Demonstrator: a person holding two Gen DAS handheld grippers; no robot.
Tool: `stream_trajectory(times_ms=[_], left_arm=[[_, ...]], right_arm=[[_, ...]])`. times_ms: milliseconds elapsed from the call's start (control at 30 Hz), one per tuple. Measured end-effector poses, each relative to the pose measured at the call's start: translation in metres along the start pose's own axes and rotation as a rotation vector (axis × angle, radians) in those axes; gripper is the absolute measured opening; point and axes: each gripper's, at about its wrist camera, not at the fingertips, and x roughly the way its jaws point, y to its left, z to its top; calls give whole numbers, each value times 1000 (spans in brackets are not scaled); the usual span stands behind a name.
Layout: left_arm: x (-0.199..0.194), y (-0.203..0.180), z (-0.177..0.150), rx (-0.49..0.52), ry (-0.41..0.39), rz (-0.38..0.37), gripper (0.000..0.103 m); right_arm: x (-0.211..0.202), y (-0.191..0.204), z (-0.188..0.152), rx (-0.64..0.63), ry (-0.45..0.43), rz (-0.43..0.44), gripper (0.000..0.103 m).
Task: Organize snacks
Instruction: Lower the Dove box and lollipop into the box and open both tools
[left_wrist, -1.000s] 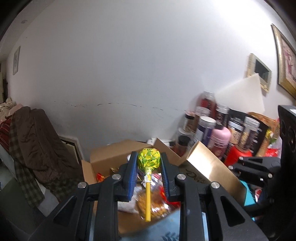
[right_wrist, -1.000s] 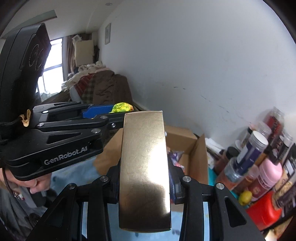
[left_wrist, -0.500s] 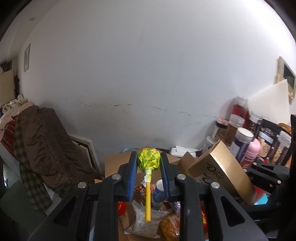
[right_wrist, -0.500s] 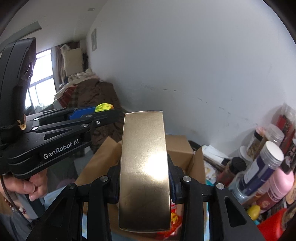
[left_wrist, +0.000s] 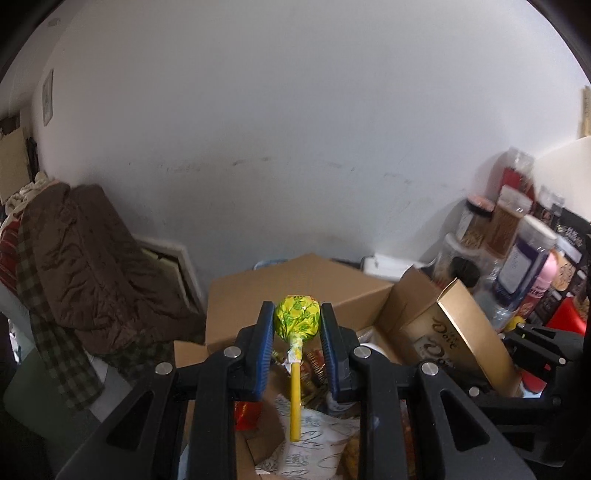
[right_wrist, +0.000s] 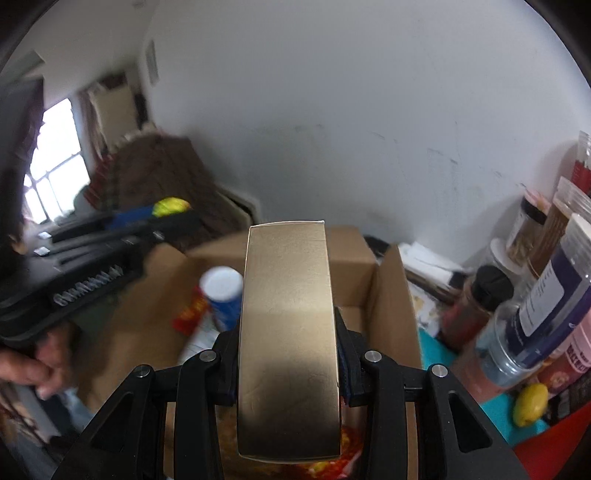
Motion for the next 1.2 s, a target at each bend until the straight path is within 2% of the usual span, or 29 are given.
stream_trajectory(times_ms=[367,533,767,1033,1200], left_arm=[[43,15,-13,-43,151,23,24],[62,18,-20,-52,238,-23,24],[82,18,-27,-56,321,-19,24],[100,13,-36,-50,416,-13,24],[103,8,-37,-27,441,6,24]], right_arm=[[38,0,-11,9,92,-42,38],[46,-5,-13,36,124,-32,38],[58,-14,-16,50,160,-58,38],[63,-13,-17,42,169,-69,38],[63,-11,-16,35,175,-82,40]])
